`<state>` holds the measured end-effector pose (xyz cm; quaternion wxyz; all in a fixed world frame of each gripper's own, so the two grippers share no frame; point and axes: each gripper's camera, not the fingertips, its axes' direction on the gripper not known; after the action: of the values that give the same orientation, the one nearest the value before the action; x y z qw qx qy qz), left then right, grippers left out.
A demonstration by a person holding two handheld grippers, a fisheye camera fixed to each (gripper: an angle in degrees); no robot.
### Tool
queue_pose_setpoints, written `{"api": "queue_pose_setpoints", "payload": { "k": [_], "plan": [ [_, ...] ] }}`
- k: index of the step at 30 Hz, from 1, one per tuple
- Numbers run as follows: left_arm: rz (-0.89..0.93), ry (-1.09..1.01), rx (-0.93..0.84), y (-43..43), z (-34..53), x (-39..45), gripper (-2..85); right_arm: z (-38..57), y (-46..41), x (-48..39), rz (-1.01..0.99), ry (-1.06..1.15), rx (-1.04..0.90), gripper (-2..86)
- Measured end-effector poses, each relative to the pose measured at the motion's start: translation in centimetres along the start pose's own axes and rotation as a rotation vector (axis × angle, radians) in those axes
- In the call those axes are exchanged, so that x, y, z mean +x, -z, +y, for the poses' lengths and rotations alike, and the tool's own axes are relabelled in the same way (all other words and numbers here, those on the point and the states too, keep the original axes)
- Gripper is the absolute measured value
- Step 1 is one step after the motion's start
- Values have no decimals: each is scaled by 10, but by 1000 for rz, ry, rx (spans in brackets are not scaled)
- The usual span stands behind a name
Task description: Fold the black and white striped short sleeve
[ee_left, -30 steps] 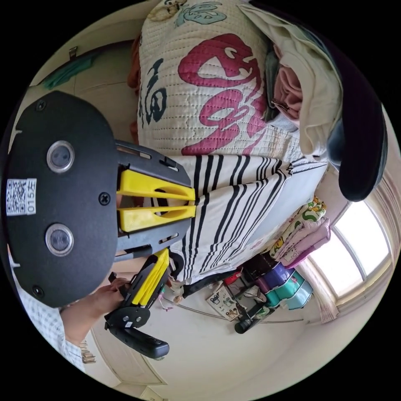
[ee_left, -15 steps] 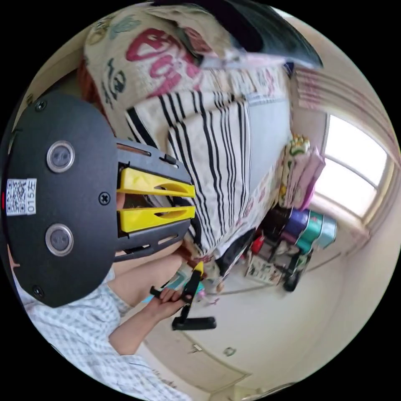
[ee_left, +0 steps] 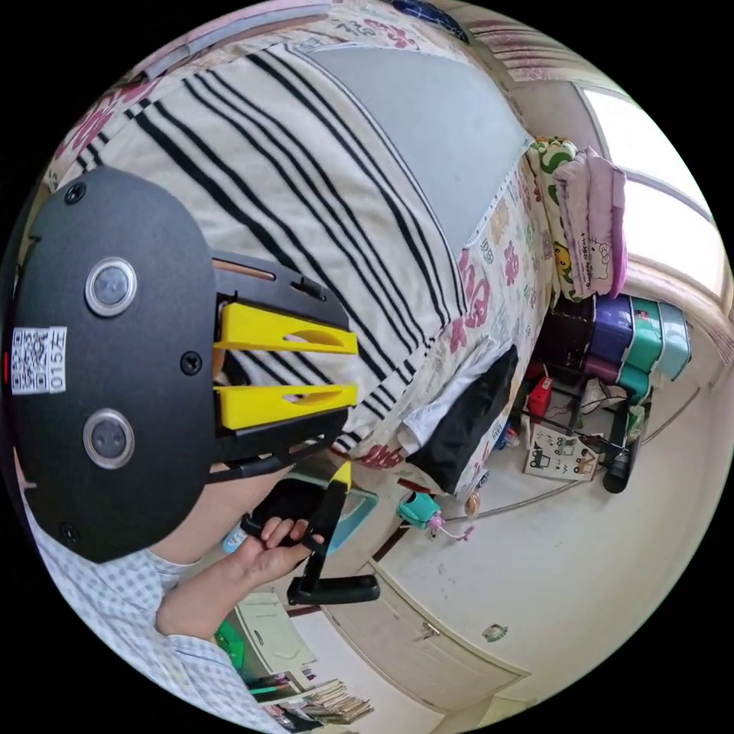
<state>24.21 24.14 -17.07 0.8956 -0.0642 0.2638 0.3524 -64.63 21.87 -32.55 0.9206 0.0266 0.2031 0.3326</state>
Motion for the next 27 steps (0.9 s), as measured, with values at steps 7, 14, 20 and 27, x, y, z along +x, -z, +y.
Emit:
{"api": "queue_pose_setpoints", "payload": {
  "k": [7, 14, 20, 27],
  "plan": [
    [-56, 74, -50, -71, -131, -28, 102, -58, 7, 20, -107, -57, -86, 109],
    [-80, 242, -126, -147, -204, -51, 112, -78, -4, -11, -94, -21, -144, 105],
    [-287, 141, -285, -201, -224, -40, 101, -71, -1, -23, -111, 5, -142, 51],
    [-317, 79, -253, -190, -228, -39, 21, -43, 12, -42, -76, 69, -69, 0]
  ]
}}
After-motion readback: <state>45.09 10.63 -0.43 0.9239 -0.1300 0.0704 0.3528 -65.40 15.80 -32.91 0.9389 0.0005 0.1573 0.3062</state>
